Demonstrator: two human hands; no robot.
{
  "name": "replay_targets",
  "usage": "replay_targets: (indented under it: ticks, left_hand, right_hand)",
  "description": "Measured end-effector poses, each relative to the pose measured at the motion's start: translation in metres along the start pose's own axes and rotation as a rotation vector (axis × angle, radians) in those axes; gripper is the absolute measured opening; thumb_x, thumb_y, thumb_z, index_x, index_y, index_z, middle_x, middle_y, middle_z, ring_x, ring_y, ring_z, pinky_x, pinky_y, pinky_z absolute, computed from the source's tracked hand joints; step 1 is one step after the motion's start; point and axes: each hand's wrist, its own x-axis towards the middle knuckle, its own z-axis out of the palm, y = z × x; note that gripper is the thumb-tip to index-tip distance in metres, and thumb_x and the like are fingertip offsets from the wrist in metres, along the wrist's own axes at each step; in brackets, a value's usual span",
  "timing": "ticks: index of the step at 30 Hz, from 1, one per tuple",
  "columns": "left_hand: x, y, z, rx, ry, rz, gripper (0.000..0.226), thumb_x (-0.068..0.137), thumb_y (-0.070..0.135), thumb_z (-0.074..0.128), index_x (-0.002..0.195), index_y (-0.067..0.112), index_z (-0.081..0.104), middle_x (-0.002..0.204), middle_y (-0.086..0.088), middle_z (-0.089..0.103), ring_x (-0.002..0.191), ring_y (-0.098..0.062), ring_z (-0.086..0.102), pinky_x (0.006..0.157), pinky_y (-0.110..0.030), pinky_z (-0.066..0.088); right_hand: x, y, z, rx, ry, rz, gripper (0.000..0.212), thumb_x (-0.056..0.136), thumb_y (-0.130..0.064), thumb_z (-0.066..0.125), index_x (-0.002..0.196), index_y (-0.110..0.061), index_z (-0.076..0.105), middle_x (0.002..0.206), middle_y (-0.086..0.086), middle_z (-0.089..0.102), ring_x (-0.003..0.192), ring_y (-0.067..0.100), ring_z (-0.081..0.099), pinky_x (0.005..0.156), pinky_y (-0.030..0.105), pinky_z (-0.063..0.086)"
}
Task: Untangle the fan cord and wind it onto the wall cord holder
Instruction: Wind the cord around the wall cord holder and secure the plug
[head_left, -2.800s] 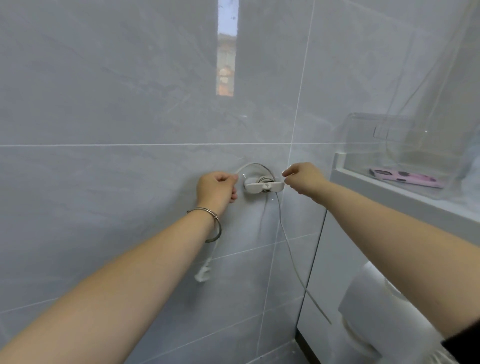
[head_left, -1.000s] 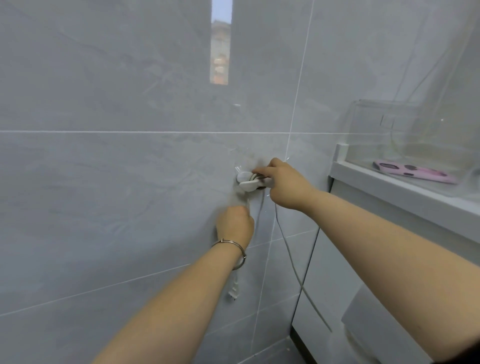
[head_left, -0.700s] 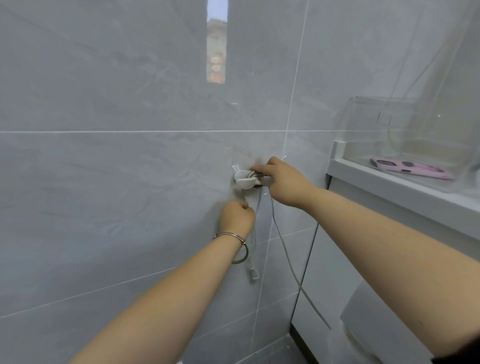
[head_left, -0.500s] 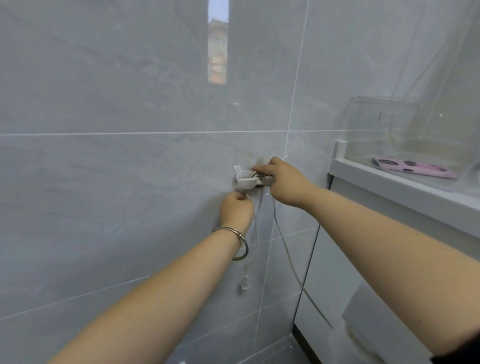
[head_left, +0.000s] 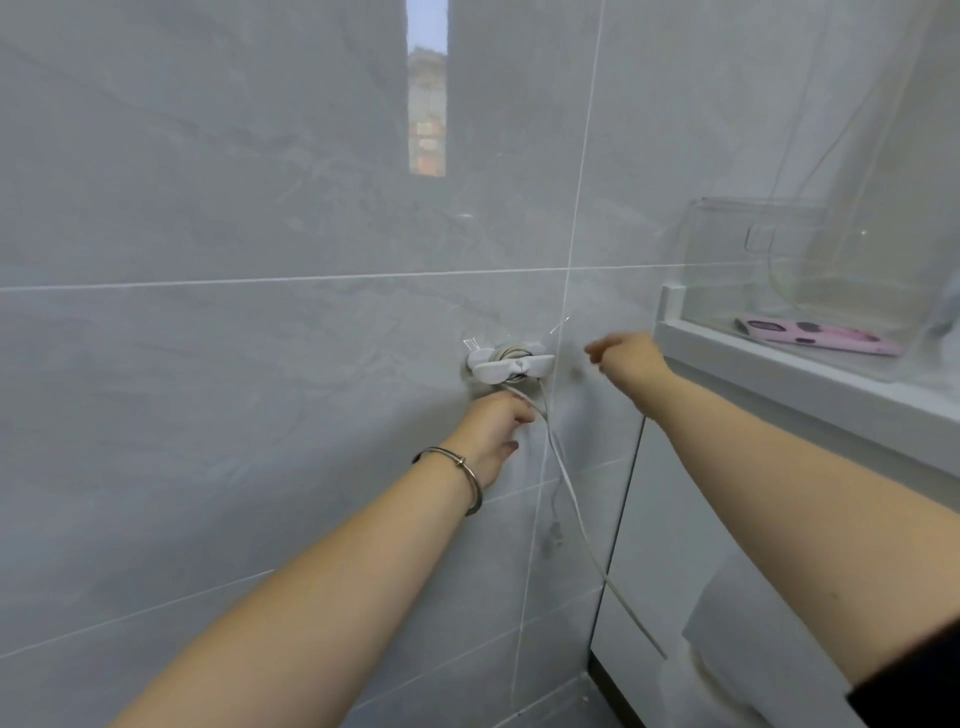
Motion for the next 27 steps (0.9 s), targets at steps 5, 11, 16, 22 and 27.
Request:
replay_targets:
  ticks: [5, 11, 16, 22, 27]
  left_hand:
    - [-0.006, 0.003, 0.001, -0.286, -0.098, -0.028, 0.05, 0.087, -0.003, 0.032, 0.13, 0.016, 0.048, 0.138, -0.002, 0.049, 0.131, -0.013, 0.04, 0.115, -0.042, 0.015]
    - [-0.01, 0.003, -0.003, -0.379, -0.192, -0.043, 0.056, 0.087, 0.002, 0.029, 0.141, 0.014, 0.036, 0.144, 0.002, 0.044, 0.138, -0.017, 0.034, 0.116, -0.047, 0.011]
    - [-0.014, -0.001, -0.005, -0.423, -0.21, -0.039, 0.062, 0.084, 0.0, 0.022, 0.143, 0.015, 0.033, 0.146, 0.002, 0.042, 0.139, -0.019, 0.031, 0.115, -0.046, 0.012]
    - [-0.019, 0.002, -0.01, -0.379, -0.17, 0.006, 0.062, 0.084, 0.0, 0.022, 0.141, 0.021, 0.038, 0.146, 0.004, 0.042, 0.139, -0.021, 0.03, 0.116, -0.048, 0.011]
    - [-0.023, 0.007, -0.021, -0.37, -0.151, 0.024, 0.051, 0.086, 0.005, 0.026, 0.128, 0.025, 0.048, 0.145, 0.004, 0.043, 0.136, -0.019, 0.034, 0.113, -0.044, 0.016]
  right_hand:
    - [-0.001, 0.024, 0.003, 0.027, -0.306, 0.326, 0.043, 0.101, -0.03, 0.026, 0.12, -0.006, 0.057, 0.122, 0.012, 0.062, 0.118, 0.026, 0.051, 0.108, 0.042, 0.025]
    - [-0.002, 0.028, 0.016, -0.11, -0.449, 0.244, 0.028, 0.096, -0.015, 0.045, 0.119, -0.017, 0.061, 0.13, 0.002, 0.056, 0.122, 0.019, 0.05, 0.105, 0.039, 0.024]
    - [-0.011, 0.024, 0.027, -0.18, -0.356, 0.109, 0.022, 0.095, -0.018, 0.05, 0.104, -0.009, 0.068, 0.1, 0.004, 0.059, 0.09, 0.017, 0.051, 0.075, 0.022, 0.038]
    - [0.004, 0.019, 0.032, -0.379, -0.213, 0.032, 0.03, 0.096, -0.019, 0.049, 0.07, -0.007, 0.058, 0.07, 0.01, 0.06, 0.064, 0.022, 0.058, 0.071, 0.03, 0.049]
    - [0.005, 0.001, 0.028, -0.701, 0.03, -0.13, 0.028, 0.097, -0.026, 0.048, 0.104, -0.003, 0.061, 0.108, 0.018, 0.064, 0.102, 0.035, 0.059, 0.071, 0.03, 0.039]
